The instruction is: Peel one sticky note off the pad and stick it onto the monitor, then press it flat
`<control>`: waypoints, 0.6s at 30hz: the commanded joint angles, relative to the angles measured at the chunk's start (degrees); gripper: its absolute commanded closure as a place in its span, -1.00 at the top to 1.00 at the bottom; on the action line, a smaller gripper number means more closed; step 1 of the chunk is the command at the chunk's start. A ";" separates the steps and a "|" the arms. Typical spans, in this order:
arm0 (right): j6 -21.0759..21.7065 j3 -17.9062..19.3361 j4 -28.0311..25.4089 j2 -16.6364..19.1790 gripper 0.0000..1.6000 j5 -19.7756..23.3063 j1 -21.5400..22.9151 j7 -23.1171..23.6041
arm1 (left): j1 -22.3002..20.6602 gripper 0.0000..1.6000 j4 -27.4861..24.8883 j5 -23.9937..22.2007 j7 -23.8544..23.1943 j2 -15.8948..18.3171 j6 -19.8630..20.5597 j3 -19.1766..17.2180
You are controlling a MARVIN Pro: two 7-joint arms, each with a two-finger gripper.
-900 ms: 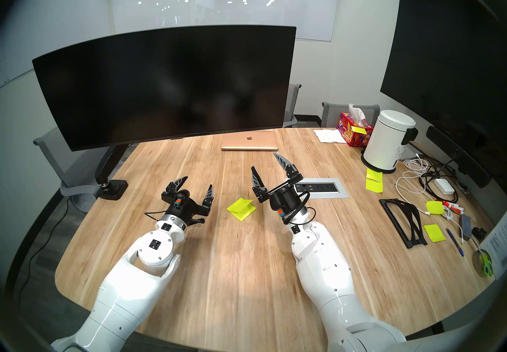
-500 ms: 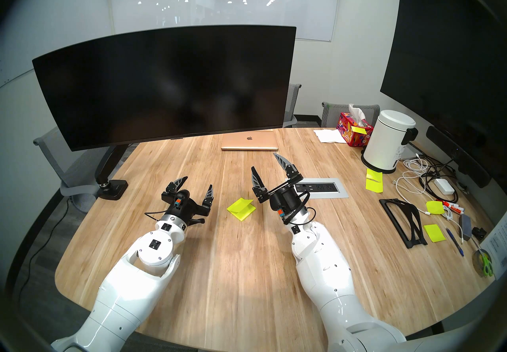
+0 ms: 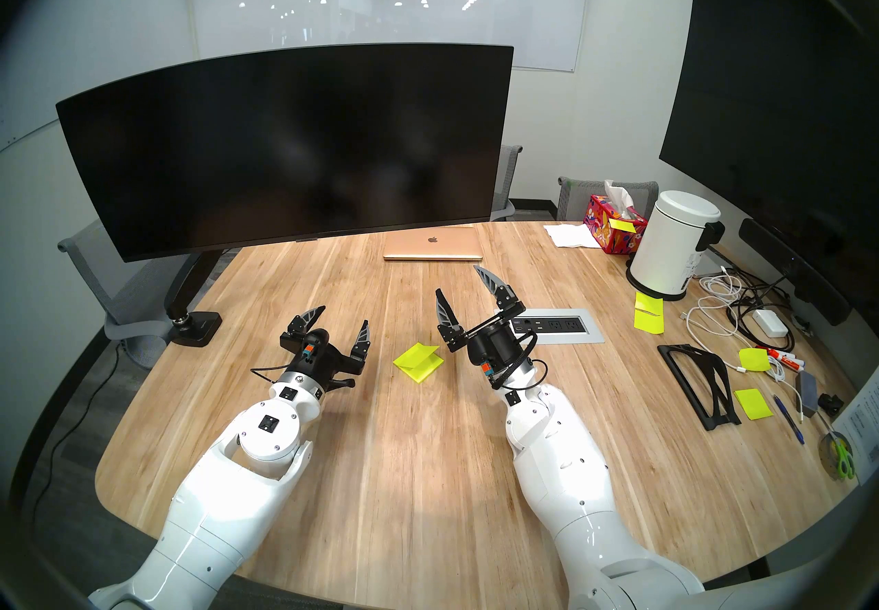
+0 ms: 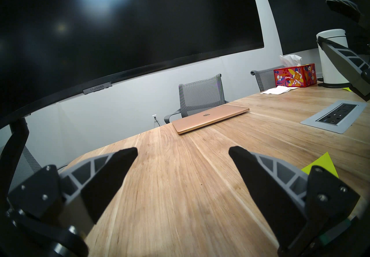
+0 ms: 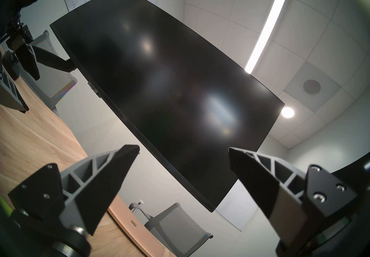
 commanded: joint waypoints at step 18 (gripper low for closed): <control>0.28 -0.46 -0.92 -0.06 1.00 0.91 0.48 -0.27 | -0.10 1.00 -0.93 0.05 0.00 0.02 -0.10 -0.02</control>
